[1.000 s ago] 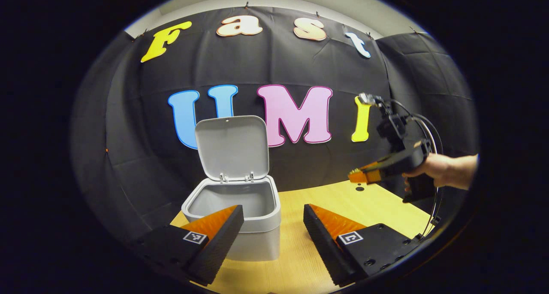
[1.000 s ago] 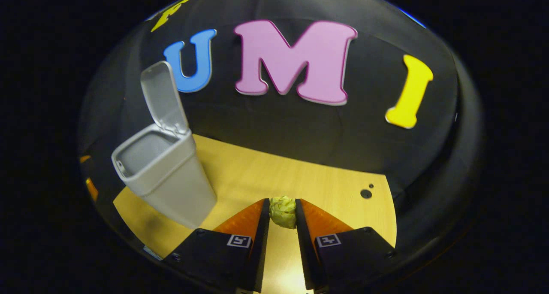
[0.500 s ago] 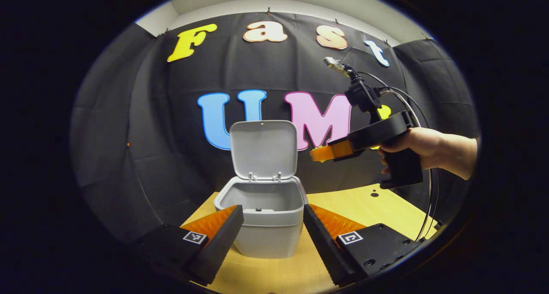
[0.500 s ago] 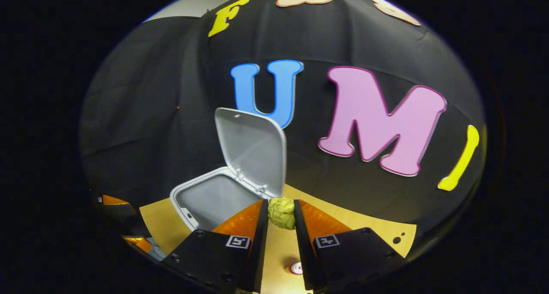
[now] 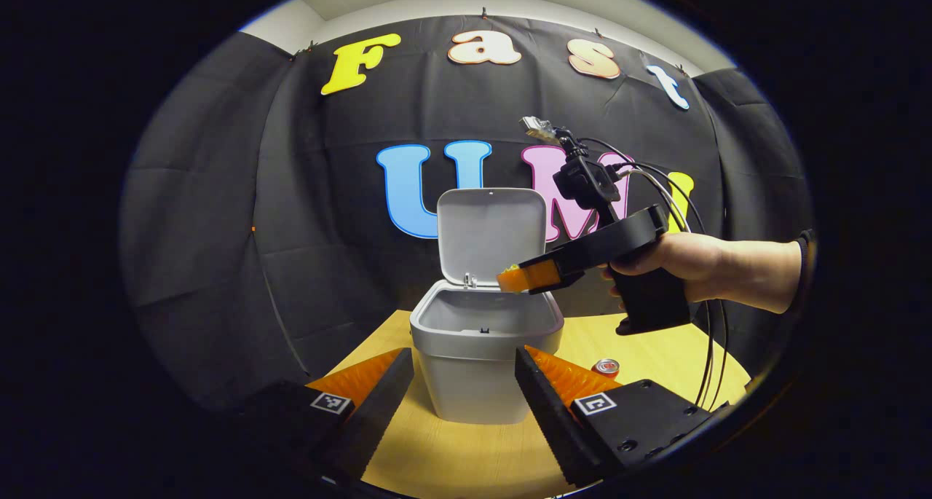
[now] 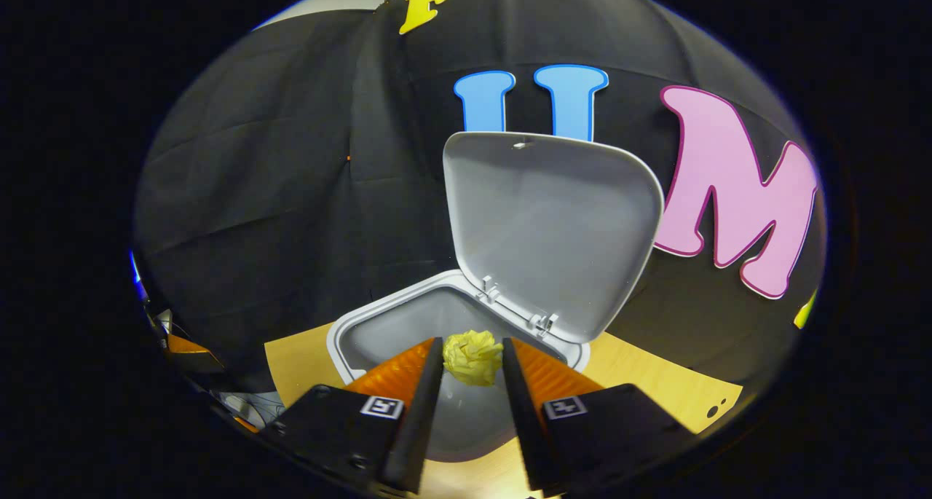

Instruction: Press the lid of the desktop garbage bin to open it, pick up the crumpled paper on the desktop and throw it into the bin, then pick up the pop can on the desktop and drop it into the bin, and finally close the garbage bin lid.

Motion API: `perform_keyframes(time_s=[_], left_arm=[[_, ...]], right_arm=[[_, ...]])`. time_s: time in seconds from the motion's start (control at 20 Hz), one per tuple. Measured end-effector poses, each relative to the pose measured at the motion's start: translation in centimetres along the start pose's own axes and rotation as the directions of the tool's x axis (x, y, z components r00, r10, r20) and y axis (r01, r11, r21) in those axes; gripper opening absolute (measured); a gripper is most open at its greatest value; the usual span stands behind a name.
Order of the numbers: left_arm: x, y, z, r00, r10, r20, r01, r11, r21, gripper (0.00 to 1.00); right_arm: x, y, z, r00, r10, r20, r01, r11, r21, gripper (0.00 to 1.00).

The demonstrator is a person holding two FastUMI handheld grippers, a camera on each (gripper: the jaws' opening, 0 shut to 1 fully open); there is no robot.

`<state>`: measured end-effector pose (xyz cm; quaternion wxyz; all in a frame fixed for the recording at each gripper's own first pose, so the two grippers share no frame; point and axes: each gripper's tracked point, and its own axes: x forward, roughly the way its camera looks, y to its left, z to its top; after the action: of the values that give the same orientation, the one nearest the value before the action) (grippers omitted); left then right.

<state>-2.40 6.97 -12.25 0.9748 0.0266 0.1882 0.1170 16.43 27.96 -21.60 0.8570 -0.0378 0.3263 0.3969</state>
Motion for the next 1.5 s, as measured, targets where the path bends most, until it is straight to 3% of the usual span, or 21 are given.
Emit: perform_keyframes(time_s=[0.15, 0.35, 0.45, 0.55, 0.75, 1.0, 1.1, 1.35, 1.5], left_arm=[[0.2, -0.1, -0.3, 1.000, -0.012, 0.002, 0.012, 1.000, 0.013, 0.95], [0.7, -2.5, -1.3, 0.996, -0.084, 0.001, 0.084, 0.996, 0.009, 0.95], [1.4, -4.0, -2.8, 0.991, -0.135, -0.015, 0.135, 0.991, 0.009, 0.95], [2.5, -6.0, -4.7, 0.981, -0.188, -0.044, 0.190, 0.981, 0.039, 0.95], [4.5, -11.0, -8.5, 0.950, -0.302, -0.080, 0.310, 0.945, 0.104, 0.96], [7.7, -17.5, -14.1, 0.902, -0.416, -0.117, 0.426, 0.901, 0.083, 0.96], [9.6, -19.9, -16.2, 0.891, -0.435, -0.131, 0.446, 0.892, 0.075, 0.96], [14.3, -24.4, -20.4, 0.881, -0.446, -0.157, 0.457, 0.888, 0.046, 0.95], [16.8, -25.9, -22.1, 0.880, -0.449, -0.155, 0.460, 0.886, 0.050, 0.96]], right_arm=[[-0.6, -1.1, 0.5, 0.999, -0.025, 0.023, 0.024, 0.999, 0.024, 1.00], [-4.1, -5.0, 1.7, 0.986, -0.134, 0.098, 0.131, 0.990, 0.043, 0.99], [-7.1, -7.8, 2.3, 0.963, -0.220, 0.154, 0.214, 0.975, 0.058, 0.99], [-10.7, -11.2, 2.6, 0.920, -0.328, 0.214, 0.326, 0.944, 0.049, 0.98], [-19.1, -16.7, 1.1, 0.807, -0.515, 0.289, 0.510, 0.855, 0.098, 0.98], [-26.7, -22.5, -3.3, 0.670, -0.678, 0.303, 0.664, 0.730, 0.166, 0.98], [-28.8, -24.0, -5.5, 0.632, -0.720, 0.288, 0.697, 0.690, 0.194, 0.98], [-31.3, -26.9, -11.4, 0.582, -0.785, 0.211, 0.768, 0.616, 0.175, 0.98], [-31.6, -27.6, -13.3, 0.584, -0.790, 0.186, 0.779, 0.610, 0.146, 0.98]])
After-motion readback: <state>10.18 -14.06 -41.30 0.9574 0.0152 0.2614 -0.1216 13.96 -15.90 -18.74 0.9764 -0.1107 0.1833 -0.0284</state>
